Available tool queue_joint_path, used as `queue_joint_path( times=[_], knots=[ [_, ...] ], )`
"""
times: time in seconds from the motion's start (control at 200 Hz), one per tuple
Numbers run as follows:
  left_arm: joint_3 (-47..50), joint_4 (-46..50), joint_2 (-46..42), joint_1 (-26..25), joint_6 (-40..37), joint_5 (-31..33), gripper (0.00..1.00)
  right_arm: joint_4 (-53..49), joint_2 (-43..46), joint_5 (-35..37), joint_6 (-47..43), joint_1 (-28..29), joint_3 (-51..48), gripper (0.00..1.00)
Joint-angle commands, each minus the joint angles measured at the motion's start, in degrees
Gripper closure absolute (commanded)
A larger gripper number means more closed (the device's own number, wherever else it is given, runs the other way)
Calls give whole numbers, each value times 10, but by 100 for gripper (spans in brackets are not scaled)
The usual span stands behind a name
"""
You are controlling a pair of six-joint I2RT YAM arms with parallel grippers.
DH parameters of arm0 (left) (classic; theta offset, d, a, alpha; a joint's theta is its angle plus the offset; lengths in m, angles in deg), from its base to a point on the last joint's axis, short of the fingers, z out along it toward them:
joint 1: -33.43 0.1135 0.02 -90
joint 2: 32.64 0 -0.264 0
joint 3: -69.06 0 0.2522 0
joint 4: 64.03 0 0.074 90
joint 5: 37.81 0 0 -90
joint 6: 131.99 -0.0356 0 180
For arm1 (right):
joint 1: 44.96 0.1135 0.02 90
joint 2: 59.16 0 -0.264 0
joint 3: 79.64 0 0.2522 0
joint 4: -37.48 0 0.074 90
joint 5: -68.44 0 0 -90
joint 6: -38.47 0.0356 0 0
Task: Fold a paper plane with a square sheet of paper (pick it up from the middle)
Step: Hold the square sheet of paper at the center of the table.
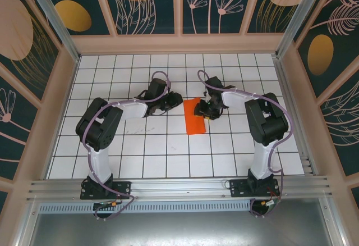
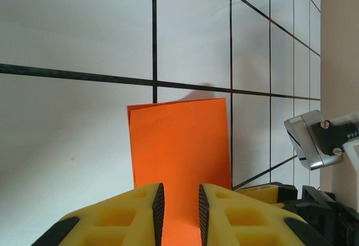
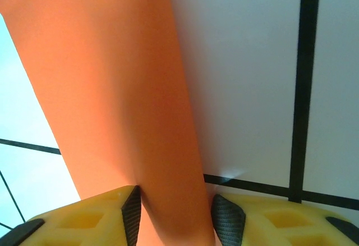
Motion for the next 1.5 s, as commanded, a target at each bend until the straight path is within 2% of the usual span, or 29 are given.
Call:
queue_joint_path(
  times=[0.0,0.3,0.731,1.061,1.491],
  knots=[
    [6,-15,-4,-1,12,-11,73,28,-144,142,-29,-8,-66,50],
    [3,-47,20,-3,27,-70,77,26,-146,144,-23,-8,-67,50],
    [-4,-64,53,-12,42,-113,80,25,-155,146,-10,-7,-68,49],
    [-20,-56,76,-21,42,-125,81,21,-161,155,-1,-8,-65,47],
    [-26,-48,90,-26,41,-130,83,22,-167,158,-1,-5,-68,49]
  ],
)
